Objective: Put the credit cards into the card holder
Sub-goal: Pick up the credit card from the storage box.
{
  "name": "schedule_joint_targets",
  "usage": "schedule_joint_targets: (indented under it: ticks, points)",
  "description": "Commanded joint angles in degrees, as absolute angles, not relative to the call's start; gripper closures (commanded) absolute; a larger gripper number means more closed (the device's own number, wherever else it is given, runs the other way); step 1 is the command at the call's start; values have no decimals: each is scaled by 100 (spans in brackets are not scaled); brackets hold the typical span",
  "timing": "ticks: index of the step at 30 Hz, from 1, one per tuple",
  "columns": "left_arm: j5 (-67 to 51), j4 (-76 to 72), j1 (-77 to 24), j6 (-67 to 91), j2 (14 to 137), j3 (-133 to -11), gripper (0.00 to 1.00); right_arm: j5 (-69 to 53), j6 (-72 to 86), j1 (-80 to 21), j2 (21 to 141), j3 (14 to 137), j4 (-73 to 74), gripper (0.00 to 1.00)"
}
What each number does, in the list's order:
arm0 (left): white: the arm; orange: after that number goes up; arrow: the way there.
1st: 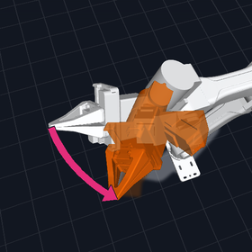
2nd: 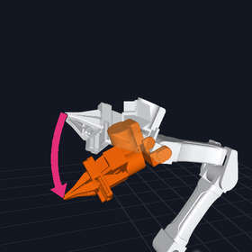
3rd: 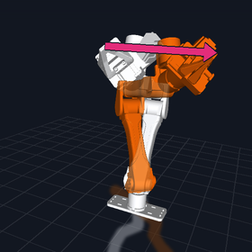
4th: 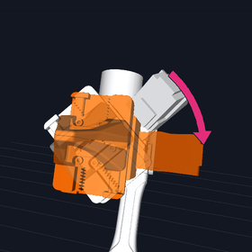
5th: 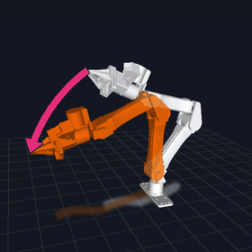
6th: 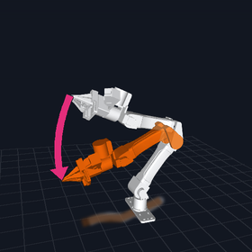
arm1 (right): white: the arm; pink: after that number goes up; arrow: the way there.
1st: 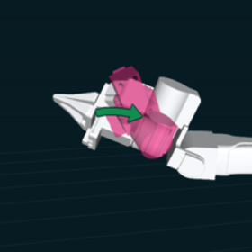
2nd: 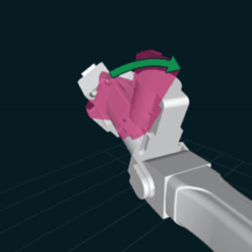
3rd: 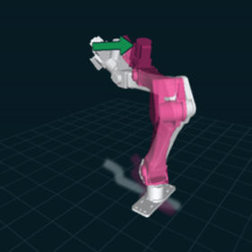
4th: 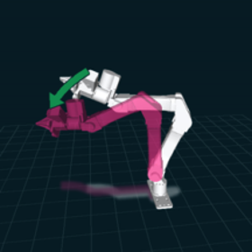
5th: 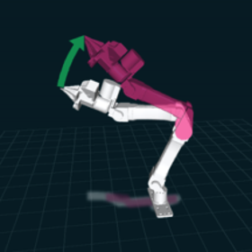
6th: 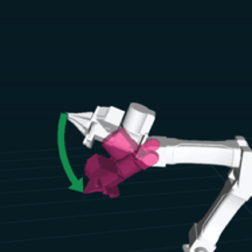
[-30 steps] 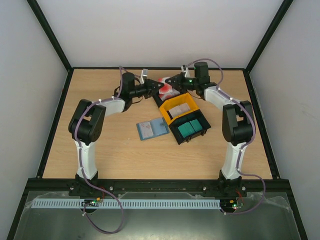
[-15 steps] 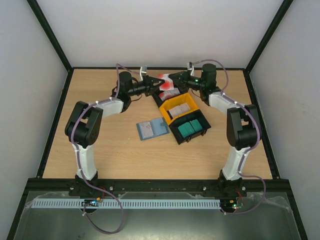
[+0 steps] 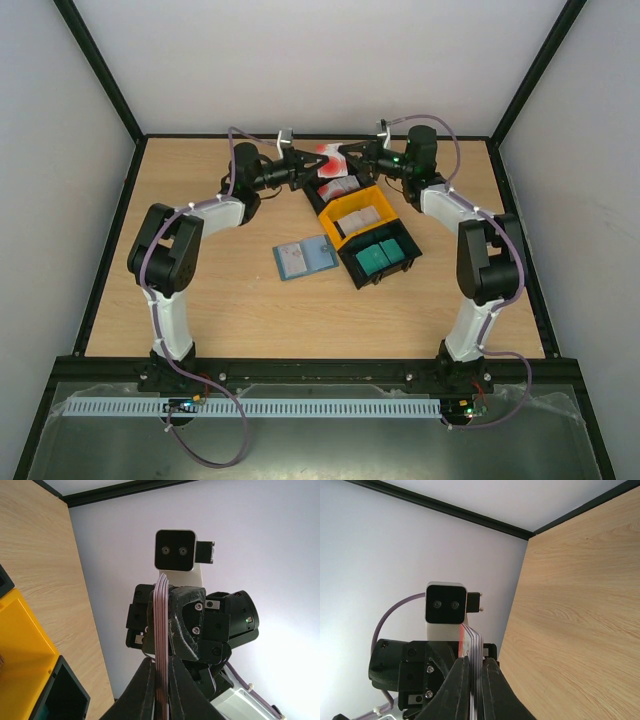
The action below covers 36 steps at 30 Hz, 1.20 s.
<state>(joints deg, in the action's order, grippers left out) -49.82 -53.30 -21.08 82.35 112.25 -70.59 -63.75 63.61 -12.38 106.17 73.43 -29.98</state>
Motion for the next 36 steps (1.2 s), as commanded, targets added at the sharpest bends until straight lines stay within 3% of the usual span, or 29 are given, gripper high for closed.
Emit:
schedule_joint_targets:
  ticks: [1,23,28,36]
  points:
    - [-5099,-6074,-2065,8472,10879,-7097,97,-6349,5902,-1219,10425,7367,-2513,95]
    - [-4924,-7464,-2039,9346,10714,-6826,97,-6451,7749,-1215,10376,6768,-4715,89]
    - [-4913,-7493,-2039,9360,10720,-6812,97,-6469,7752,-1218,10347,6757,-4723,86]
    - [-4913,-7570,-2039,9360,10706,-6796,97,-6511,7392,-1237,10403,6841,-4186,90]
